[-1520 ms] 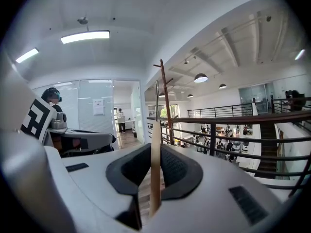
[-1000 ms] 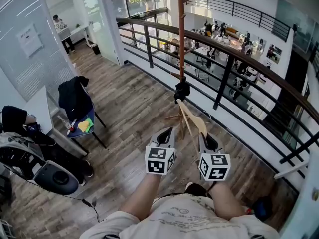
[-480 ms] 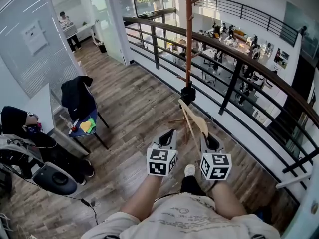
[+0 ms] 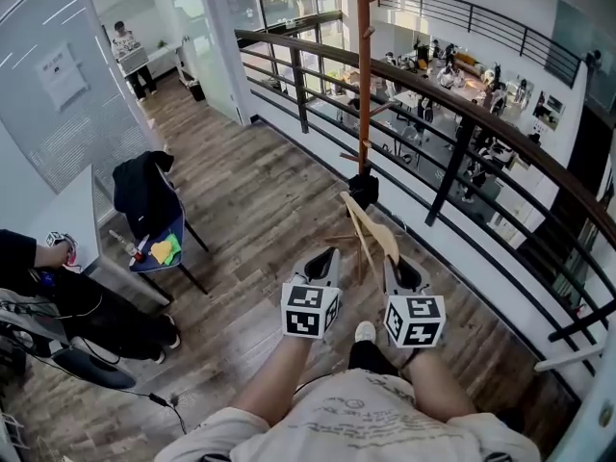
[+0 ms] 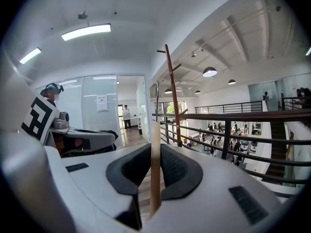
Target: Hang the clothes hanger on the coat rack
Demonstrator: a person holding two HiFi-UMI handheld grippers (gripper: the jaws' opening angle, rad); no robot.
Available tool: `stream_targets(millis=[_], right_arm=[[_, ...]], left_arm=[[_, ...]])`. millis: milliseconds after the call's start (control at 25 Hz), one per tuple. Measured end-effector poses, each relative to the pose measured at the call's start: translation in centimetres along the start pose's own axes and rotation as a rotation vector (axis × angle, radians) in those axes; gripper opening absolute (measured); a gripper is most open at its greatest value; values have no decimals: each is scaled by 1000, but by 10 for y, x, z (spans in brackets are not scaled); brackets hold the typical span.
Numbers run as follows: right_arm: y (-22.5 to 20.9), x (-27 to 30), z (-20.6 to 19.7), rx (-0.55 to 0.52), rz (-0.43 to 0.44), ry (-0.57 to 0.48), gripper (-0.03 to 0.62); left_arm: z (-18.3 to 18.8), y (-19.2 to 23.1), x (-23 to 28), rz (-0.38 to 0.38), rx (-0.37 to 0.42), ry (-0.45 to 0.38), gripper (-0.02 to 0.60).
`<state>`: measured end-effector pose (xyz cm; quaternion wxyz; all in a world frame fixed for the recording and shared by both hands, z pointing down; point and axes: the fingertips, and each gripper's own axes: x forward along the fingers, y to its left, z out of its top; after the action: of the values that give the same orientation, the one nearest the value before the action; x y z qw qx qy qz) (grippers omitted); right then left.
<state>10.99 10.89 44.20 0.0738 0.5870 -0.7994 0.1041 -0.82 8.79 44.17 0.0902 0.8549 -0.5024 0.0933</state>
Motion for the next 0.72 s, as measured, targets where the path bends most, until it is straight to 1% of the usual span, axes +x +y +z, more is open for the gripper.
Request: stream_targets(millis=[360,640,720], right_arm=[[-22,50,8,-3,17,14,51],[-20,93,6,-20,49,36,51],[-28,105,10,-19,62,45,51]], left_arm=[[9,14,50,-1,10,19,5],[9,42,80,7,-25,18,5],[13,44,95,15,-29,28,5]])
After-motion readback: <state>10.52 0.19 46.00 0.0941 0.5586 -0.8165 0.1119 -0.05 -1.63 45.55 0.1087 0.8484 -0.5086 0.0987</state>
